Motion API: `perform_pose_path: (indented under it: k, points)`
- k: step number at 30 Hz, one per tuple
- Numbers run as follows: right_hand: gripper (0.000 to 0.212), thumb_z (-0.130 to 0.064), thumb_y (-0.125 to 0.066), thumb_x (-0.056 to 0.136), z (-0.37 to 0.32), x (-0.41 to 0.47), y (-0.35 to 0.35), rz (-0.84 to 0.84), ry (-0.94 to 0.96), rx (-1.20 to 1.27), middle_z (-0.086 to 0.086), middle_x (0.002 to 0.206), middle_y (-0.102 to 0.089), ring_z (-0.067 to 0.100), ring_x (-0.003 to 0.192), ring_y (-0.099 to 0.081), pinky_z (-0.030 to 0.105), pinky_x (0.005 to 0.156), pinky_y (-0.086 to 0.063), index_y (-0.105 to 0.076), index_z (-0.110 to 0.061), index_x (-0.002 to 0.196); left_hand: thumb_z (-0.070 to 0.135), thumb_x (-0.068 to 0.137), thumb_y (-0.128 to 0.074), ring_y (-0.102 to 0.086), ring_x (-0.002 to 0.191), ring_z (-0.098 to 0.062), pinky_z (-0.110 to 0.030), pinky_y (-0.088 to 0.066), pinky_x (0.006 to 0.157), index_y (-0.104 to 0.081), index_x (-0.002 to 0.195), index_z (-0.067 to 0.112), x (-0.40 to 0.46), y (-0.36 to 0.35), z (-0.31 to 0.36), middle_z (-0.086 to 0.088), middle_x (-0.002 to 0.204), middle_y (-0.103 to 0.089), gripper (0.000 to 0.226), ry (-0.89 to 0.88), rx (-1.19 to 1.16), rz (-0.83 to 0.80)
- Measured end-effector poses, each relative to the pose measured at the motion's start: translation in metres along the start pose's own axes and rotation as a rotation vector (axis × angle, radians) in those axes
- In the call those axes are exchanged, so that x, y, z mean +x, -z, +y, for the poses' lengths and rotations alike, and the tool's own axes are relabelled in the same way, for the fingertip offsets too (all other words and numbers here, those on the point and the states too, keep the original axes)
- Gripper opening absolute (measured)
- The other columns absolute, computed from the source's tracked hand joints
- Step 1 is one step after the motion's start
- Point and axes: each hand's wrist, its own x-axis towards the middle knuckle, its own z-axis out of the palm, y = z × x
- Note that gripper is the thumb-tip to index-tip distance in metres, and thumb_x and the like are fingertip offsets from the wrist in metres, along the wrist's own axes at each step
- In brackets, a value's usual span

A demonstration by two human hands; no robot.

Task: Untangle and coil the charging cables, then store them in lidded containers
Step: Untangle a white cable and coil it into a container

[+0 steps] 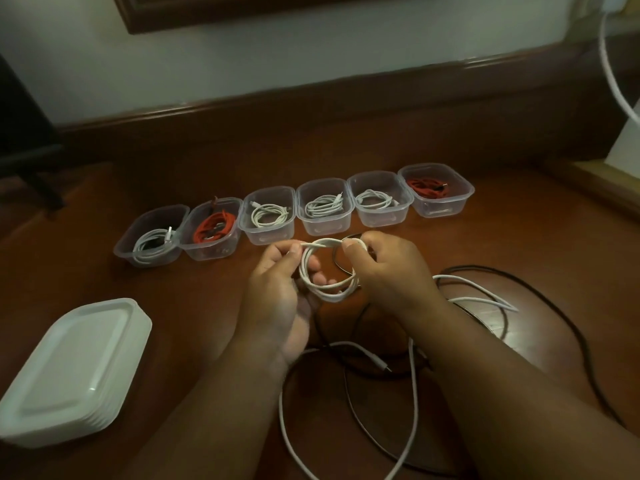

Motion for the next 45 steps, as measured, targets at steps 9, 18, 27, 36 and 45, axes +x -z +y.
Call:
perform_pose_path:
  k: [9,18,27,36,45]
  points:
    - [0.061,-0.039,-0.037,0.104,-0.010,0.000,-0.013,-0.244,-0.320,0.577,-0.016,0.046,-0.048,-0.001,0.045,-0.043,0.026,0.058,-0.029,-0.064,-0.034,0.050,0.019,0.106,-0.040,-0.034,0.048,-0.006,-0.021,-0.029,0.046,-0.056,0.090,0.021,0.003,0.004,0.001,0.004,0.064,-0.045,0.023,-0.175,0.045,0.120]
    - [0.034,-0.020,-0.046,0.101,-0.015,0.005,-0.003,-0.240,-0.425,0.769,0.005,0.063,-0.057,0.021,0.061,-0.058,0.033,0.057,-0.046,-0.051,-0.011,0.068,0.023,0.107,-0.040,-0.043,0.051,-0.005,-0.018,-0.033,0.042,-0.057,0.094,0.023,0.016,0.012,-0.002,0.006,0.063,-0.055,0.021,-0.287,0.137,0.248]
    - [0.040,-0.032,-0.033,0.106,-0.009,0.000,0.003,-0.455,-0.391,0.543,0.002,0.067,-0.056,0.014,0.060,-0.051,0.031,0.059,-0.043,-0.067,-0.011,0.100,0.028,0.100,-0.046,-0.054,0.058,-0.009,-0.023,-0.043,0.052,-0.057,0.094,0.039,0.018,0.024,-0.006,0.007,0.072,-0.059,0.018,-0.633,0.593,-0.071]
    - [0.034,-0.025,-0.036,0.106,-0.004,0.000,-0.006,-0.082,0.016,0.200,-0.001,0.065,-0.050,0.001,0.055,-0.046,0.019,0.052,-0.034,-0.050,-0.018,0.075,0.019,0.099,-0.056,-0.068,0.092,-0.012,-0.034,-0.055,0.086,-0.073,0.097,0.024,0.026,0.021,-0.005,-0.001,0.099,-0.073,0.018,-0.256,0.371,0.023]
    - [0.034,-0.026,-0.033,0.106,-0.001,-0.003,-0.010,0.015,0.042,0.252,-0.002,0.066,-0.049,0.003,0.056,-0.045,0.021,0.052,-0.036,-0.050,-0.020,0.078,0.060,0.093,-0.041,-0.054,0.104,-0.001,-0.022,-0.041,0.087,-0.063,0.098,0.037,0.013,0.014,-0.009,0.013,0.107,-0.061,0.032,-0.347,0.653,0.082]
